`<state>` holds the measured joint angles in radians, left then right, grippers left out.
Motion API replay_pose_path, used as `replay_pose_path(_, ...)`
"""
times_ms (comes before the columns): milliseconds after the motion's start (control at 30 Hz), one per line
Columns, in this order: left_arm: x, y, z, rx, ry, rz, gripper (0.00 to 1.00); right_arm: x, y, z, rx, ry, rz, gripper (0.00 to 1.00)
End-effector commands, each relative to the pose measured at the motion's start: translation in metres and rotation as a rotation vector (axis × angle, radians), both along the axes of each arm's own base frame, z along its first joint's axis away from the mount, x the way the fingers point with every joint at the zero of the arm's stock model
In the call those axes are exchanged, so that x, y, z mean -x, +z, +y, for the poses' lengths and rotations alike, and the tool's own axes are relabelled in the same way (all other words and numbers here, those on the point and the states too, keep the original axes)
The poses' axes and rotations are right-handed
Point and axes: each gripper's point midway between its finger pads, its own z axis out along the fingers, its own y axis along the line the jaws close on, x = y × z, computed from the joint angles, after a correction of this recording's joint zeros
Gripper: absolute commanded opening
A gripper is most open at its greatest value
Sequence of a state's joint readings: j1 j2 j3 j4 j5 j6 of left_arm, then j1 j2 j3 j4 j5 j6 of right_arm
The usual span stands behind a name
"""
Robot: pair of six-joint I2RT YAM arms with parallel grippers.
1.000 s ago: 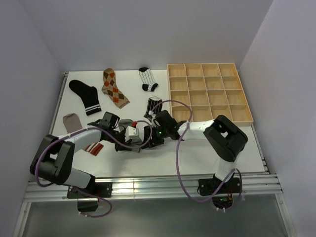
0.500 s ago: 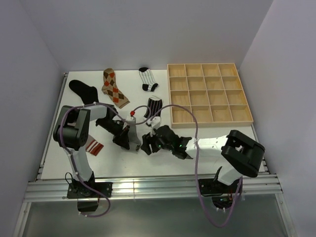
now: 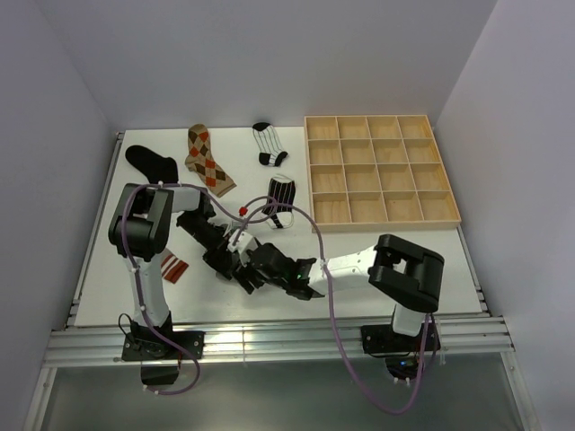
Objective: Roll the socks
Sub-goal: Roll the sock at the center of the board.
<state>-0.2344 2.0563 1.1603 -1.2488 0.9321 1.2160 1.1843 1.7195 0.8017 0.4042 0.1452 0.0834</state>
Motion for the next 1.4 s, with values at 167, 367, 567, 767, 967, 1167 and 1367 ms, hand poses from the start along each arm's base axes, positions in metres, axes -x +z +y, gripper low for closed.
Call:
replay_pose_path(167, -0.001, -0.006, 0.005, -0.025, -0.033, 0.003, 0.0, 0.006, 0.004, 0.033, 0.032, 0.045, -0.092, 0.72)
replay_pose_path(367, -0.004, -0.004, 0.003, -0.019, -0.034, 0.007, 0.0, 0.007, -0.01, 0.031, 0.071, 0.04, -0.087, 0.61)
replay_pose_path(567, -0.004, 0.003, 0.001, 0.003, -0.04, 0.025, 0.03, 0.008, -0.032, 0.022, 0.124, 0.035, -0.074, 0.33)
replay_pose_path(767, -0.021, 0.011, -0.008, 0.036, 0.022, -0.083, 0.27, 0.015, -0.046, 0.019, 0.151, 0.042, -0.02, 0.13)
replay_pose_path(967, -0.062, 0.044, -0.013, 0.105, 0.204, -0.241, 0.42, 0.021, -0.051, 0.006, 0.163, 0.031, 0.036, 0.12)
replay_pose_path(1167, -0.115, 0.078, -0.007, 0.144, 0.418, -0.388, 0.4, 0.026, -0.058, -0.008, 0.187, 0.014, 0.071, 0.11)
replay_pose_path(1367, -0.161, 0.116, 0.024, 0.158, 0.66, -0.588, 0.4, 0.036, -0.065, -0.012, 0.225, 0.068, 0.165, 0.11)
